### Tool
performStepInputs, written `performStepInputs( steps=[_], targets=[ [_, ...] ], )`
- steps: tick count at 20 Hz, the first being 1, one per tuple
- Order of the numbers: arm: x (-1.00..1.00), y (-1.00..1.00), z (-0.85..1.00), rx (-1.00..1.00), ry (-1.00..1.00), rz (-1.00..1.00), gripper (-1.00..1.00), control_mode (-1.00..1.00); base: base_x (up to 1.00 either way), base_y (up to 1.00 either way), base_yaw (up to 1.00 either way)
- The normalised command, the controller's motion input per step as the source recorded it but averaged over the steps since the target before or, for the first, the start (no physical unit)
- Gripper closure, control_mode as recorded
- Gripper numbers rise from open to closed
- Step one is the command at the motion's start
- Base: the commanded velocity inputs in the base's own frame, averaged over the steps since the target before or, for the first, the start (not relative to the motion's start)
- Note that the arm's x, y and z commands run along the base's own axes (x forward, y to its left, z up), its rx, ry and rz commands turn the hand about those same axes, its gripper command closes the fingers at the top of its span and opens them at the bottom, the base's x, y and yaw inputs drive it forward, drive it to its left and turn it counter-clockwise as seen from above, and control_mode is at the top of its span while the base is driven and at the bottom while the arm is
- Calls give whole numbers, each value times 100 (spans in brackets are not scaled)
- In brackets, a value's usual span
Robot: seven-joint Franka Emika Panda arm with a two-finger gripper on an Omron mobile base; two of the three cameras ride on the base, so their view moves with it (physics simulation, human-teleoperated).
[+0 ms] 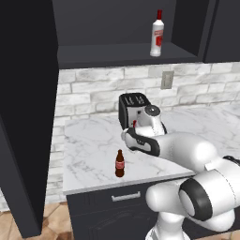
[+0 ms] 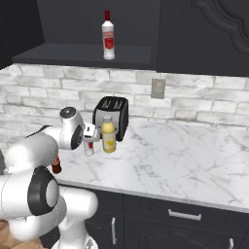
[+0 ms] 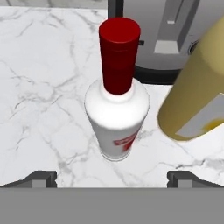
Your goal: Sort all alcoholic drinks to one cabinet, and non-alcoholic drinks to the other.
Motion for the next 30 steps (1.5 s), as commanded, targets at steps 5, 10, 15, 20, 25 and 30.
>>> performStepInputs(
  steps=[5,10,15,20,25,30],
  targets=[
    [17,3,-11,0,1,0,-100,-100,0,0,0],
    [18,4,-11,0,2,0,-100,-100,0,0,0],
    [19,3,-12,0,1,0,-100,-100,0,0,0],
    [18,2,-11,0,0,0,-100,-100,0,0,0],
    [14,0,-12,0,0,0,-100,-100,0,0,0],
    [13,0,-20,0,0,0,-100,-100,0,0,0]
  ],
)
